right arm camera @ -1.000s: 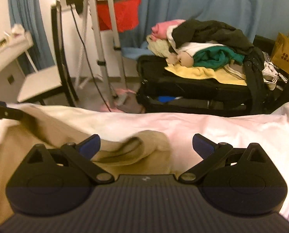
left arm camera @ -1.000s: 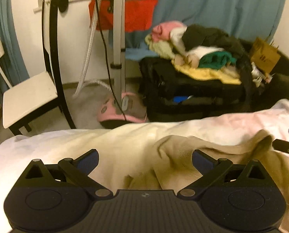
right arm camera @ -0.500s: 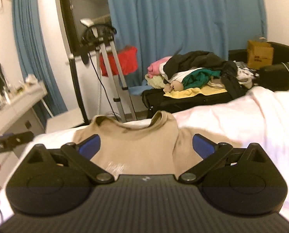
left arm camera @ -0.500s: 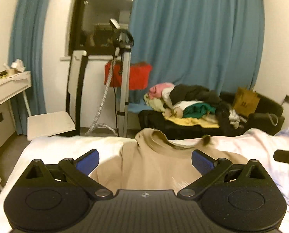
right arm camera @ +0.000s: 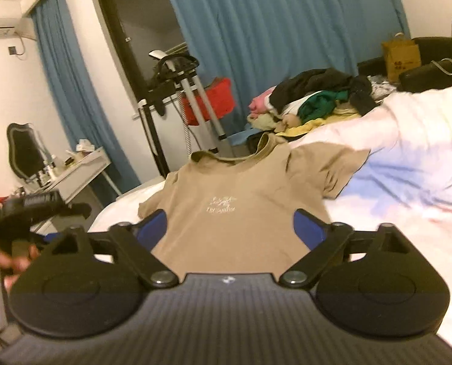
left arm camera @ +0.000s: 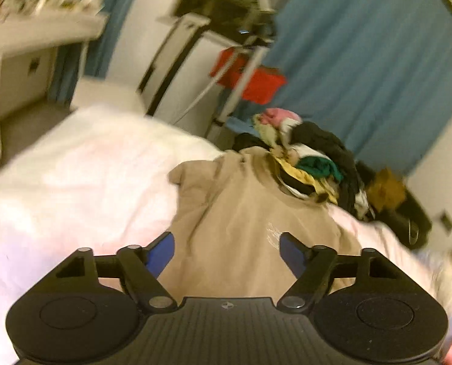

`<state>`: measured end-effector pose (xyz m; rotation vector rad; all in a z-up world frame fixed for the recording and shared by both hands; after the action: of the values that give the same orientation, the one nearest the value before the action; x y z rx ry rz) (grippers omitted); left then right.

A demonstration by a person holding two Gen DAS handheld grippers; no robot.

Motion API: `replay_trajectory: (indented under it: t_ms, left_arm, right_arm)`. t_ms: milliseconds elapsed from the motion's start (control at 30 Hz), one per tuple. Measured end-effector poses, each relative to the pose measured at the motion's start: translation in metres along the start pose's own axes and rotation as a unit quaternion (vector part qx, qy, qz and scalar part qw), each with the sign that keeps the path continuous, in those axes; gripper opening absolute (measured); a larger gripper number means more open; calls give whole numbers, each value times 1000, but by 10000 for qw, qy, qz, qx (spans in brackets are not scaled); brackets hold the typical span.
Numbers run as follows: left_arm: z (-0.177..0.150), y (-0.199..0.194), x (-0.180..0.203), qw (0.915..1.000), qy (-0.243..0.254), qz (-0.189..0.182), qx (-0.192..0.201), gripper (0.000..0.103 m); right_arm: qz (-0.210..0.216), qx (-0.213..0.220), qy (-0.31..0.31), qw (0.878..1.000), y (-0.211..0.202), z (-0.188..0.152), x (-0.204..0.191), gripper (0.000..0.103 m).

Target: Fold clothes

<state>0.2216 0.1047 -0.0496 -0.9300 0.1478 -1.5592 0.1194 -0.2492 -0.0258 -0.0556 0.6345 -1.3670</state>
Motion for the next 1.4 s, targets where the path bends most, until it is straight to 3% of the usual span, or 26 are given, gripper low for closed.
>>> replay_trajectory:
  t_ms: [167, 233, 367, 533, 600, 633, 667, 700, 733, 800, 833, 933, 1100, 1167, 1233, 1300, 1400]
  left_arm:
    - [20, 57, -39, 9976, -685, -100, -83, 74]
    - [26, 88, -48, 9952, -927, -267, -191, 72]
    - [38, 150, -58, 9833, -1661, -692, -262, 72]
    - [57, 220, -73, 9552, -2768, -1042, -121, 72]
    - [68, 242, -71, 9462, -2911, -1394, -217, 72]
    - [73, 252, -69, 9453, -2898, -1469, -301, 71]
    - [76, 260, -68, 9480, -2850, -1357, -395, 62]
    - [80, 268, -67, 9506, -2802, -1246, -488, 49]
    - [83, 269, -68, 9536, -2740, -1146, -484, 42]
    - [91, 252, -75, 9609, -2580, -977, -225, 15]
    - [95, 243, -79, 9641, -2498, -892, -95, 10]
    - [106, 217, -90, 9719, -2249, -636, 295, 7]
    - [126, 172, -108, 9786, -1820, -205, 943, 7]
    - [131, 154, -117, 9818, -1622, 51, 984, 9]
    - [132, 135, -128, 9844, -1472, 223, 934, 23]
    - [128, 118, -141, 9832, -1578, 212, 893, 42]
    - [122, 93, -162, 9811, -1737, 196, 830, 63]
  right_arm:
    - [177, -367, -58, 9992, 46, -34, 6, 60]
    - [241, -567, -1, 9981, 66, -46, 7, 45]
    - [439, -670, -16, 9968, 98, -60, 7, 44]
    - [647, -686, 90, 9955, 131, -68, 14, 45]
    - [729, -696, 220, 9947, 142, -69, 18, 45]
    - [769, -696, 288, 9942, 147, -70, 20, 45]
    - [808, -693, 366, 9936, 151, -70, 22, 45]
    - [843, -676, 487, 9930, 156, -70, 25, 45]
    - [880, -664, 606, 9921, 160, -70, 28, 45]
    - [950, -640, 820, 9900, 166, -70, 33, 43]
    - [983, -627, 917, 9889, 168, -70, 36, 43]
    - [1038, -585, 1115, 9866, 168, -70, 41, 43]
    - [995, -525, 1115, 9874, 165, -70, 43, 43]
    - [954, -506, 1039, 9887, 162, -69, 40, 43]
    - [892, -477, 941, 9904, 158, -68, 38, 45]
    - [819, -449, 825, 9922, 153, -68, 37, 45]
    - [712, -429, 681, 9942, 144, -67, 35, 45]
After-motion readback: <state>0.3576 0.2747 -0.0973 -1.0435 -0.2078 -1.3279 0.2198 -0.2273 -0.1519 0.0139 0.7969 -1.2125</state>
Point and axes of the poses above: each gripper's, at about its wrist camera, not at the fingertips, and y roughly the way its jaws point, x to its right, z to its top, the point moved 7 cm from there along y, roughly the way its jaws point, and after that the axes turned 3 degrees about -x, right-handed, at the moved point
